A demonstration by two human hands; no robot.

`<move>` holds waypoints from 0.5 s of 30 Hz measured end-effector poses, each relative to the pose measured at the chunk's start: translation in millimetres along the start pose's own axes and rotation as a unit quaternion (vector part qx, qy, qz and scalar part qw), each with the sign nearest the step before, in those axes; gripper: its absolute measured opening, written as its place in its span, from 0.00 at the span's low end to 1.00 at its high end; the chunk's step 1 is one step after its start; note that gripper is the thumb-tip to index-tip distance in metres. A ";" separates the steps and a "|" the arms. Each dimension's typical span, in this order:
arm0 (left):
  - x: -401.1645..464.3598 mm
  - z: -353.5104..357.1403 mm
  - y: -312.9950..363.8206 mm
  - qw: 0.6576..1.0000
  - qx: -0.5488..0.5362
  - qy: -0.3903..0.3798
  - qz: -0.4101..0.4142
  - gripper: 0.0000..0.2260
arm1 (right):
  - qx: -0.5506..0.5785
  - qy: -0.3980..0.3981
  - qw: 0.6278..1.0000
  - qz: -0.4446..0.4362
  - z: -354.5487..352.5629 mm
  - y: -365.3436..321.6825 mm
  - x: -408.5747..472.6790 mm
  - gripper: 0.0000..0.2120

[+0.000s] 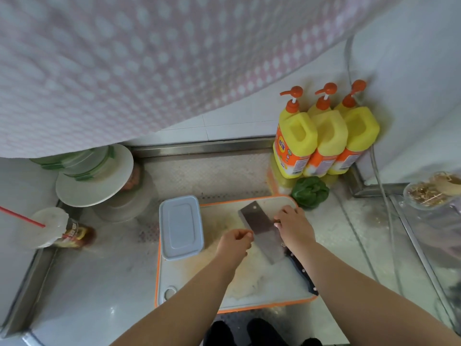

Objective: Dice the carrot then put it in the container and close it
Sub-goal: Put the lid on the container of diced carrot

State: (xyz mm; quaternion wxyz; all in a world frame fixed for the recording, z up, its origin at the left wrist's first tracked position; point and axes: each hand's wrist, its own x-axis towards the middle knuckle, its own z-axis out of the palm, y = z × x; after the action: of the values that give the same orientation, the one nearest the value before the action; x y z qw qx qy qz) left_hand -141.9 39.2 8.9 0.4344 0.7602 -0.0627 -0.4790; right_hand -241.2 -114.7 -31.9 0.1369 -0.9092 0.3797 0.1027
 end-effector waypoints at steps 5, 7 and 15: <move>8.1 7.2 4.1 0.991 -0.109 -0.028 -0.076 0.06 | 0.014 0.019 0.999 0.049 -4.1 6.1 1.3 0.11; 9.9 13.2 6.5 0.984 -0.144 -0.036 -0.095 0.05 | 0.057 0.013 0.995 0.078 -8.7 9.1 -1.9 0.10; 17.9 35.2 27.0 0.898 -0.364 -0.115 -0.220 0.26 | 0.315 -0.032 0.947 -0.050 -33.2 -16.7 -36.9 0.18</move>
State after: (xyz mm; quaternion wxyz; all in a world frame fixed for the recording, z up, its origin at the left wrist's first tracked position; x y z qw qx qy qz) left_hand -151.2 -7.7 10.5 0.5540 0.4833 0.2358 -0.6356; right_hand -251.9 -89.8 12.9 0.4335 -0.8338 0.3418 0.0003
